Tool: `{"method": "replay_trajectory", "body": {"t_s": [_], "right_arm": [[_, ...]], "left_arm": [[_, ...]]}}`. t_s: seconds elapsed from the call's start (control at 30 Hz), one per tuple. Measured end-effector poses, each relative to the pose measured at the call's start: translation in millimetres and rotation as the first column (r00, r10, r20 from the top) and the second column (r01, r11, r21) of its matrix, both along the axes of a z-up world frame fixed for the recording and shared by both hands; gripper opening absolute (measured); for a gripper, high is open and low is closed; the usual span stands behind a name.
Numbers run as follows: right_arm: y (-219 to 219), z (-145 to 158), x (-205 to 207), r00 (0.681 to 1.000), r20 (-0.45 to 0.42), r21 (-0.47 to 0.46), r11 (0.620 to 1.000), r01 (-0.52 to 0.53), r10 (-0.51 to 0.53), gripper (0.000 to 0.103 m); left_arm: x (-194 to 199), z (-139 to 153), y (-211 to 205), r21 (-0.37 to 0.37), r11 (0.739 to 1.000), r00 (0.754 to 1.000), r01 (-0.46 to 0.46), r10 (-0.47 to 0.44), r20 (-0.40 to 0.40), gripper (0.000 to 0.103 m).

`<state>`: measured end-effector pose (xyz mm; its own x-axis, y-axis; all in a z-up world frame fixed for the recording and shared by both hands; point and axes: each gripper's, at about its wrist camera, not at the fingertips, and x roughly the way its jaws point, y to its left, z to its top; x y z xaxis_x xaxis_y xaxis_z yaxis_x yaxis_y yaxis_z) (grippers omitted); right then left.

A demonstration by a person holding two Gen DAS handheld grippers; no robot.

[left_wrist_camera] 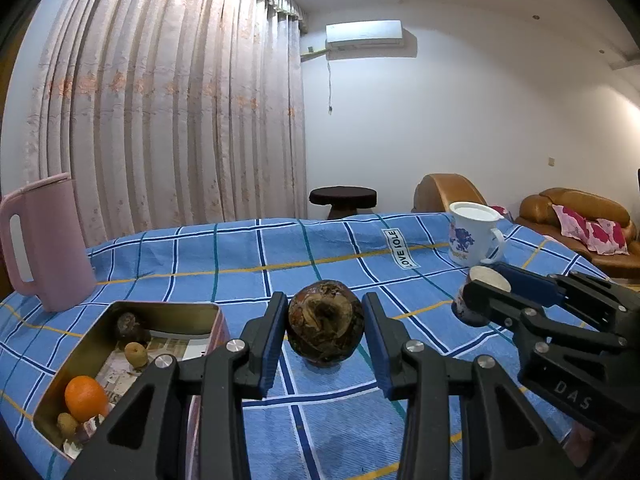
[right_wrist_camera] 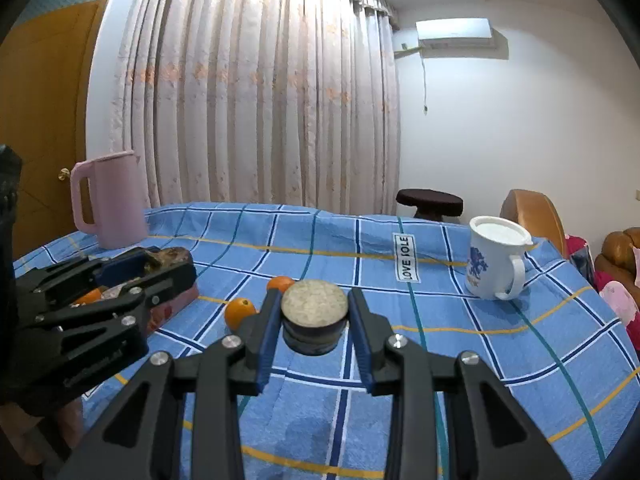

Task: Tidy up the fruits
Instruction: 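Lift both held items and carry them toward the tin box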

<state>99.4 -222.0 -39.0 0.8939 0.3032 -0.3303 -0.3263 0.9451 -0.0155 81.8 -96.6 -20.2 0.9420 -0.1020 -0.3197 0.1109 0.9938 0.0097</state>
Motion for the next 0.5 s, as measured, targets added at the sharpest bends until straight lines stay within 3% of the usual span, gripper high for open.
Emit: {"method": "replay_trajectory", "body": {"t_s": [0.5], "right_arm": [[26.5,-4.1,9.7,0.995,-0.072,-0.028,0.998,-0.064,0.062,0.036]], "left_arm": [[3.8,-4.4,31.8,-0.046,0.998,0.996,-0.031,0.027,-0.091,0.04]]}}
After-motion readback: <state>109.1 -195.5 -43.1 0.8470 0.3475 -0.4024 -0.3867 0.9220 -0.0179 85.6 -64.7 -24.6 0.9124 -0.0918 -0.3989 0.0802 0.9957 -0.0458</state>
